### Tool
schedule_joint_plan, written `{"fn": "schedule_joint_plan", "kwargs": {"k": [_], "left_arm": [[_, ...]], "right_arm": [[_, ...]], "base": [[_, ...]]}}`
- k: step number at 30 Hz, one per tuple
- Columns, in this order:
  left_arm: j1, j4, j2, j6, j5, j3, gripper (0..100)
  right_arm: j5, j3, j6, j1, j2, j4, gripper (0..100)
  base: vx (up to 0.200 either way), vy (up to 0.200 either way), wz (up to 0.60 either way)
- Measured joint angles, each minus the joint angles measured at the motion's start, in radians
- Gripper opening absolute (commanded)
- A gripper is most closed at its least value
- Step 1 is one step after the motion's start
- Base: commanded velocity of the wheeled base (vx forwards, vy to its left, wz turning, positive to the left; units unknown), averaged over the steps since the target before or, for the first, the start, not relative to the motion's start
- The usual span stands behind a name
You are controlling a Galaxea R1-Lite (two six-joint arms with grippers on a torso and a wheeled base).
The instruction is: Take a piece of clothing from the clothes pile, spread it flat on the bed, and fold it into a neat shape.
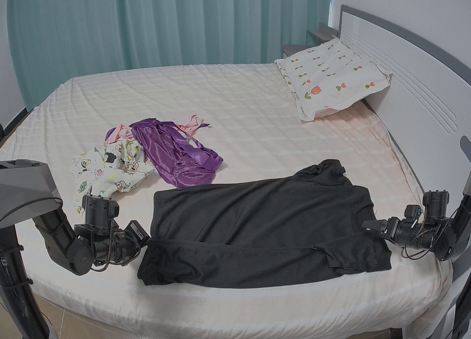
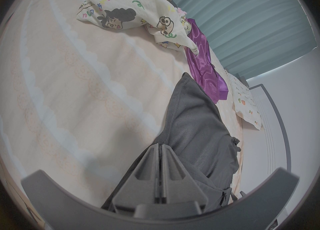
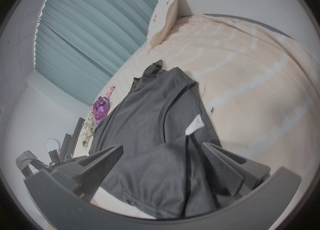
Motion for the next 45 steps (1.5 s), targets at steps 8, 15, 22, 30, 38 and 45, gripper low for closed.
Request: {"fn": "schedule_joint_plan", "kwargs": {"k": [8, 15, 22, 30, 38, 45], "left_arm": [[-0.002, 0.0, 0.0, -0.002, -0.001, 0.0, 0], [-0.002, 0.0, 0.0, -0.002, -0.001, -0.002, 0], [-0.001, 0.0, 0.0, -0.002, -0.001, -0.002, 0], [-0.001, 0.0, 0.002, -0.002, -0.001, -0.002, 0], [-0.001, 0.0, 0.006, -0.004, 0.0, -0.002, 0], [0.008, -0.001, 0.006, -0.032, 0.004, -0.001, 0]], "right_arm": [[-0.006, -0.016, 0.007, 0.003, 0.07, -0.107, 100], [-0.007, -0.013, 0.007, 0.018, 0.107, -0.114, 100], [-0.007, -0.013, 0.009, 0.02, 0.124, -0.115, 0], [-0.006, -0.007, 0.017, 0.005, 0.122, -0.117, 0], [-0.004, -0.005, 0.03, -0.008, 0.119, -0.171, 0], [-0.003, 0.018, 0.107, -0.017, 0.122, -0.308, 0]], "base": [[0.0, 0.0, 0.0], [0.0, 0.0, 0.0], [0.0, 0.0, 0.0], [0.0, 0.0, 0.0], [0.0, 0.0, 0.0], [0.0, 0.0, 0.0]]}}
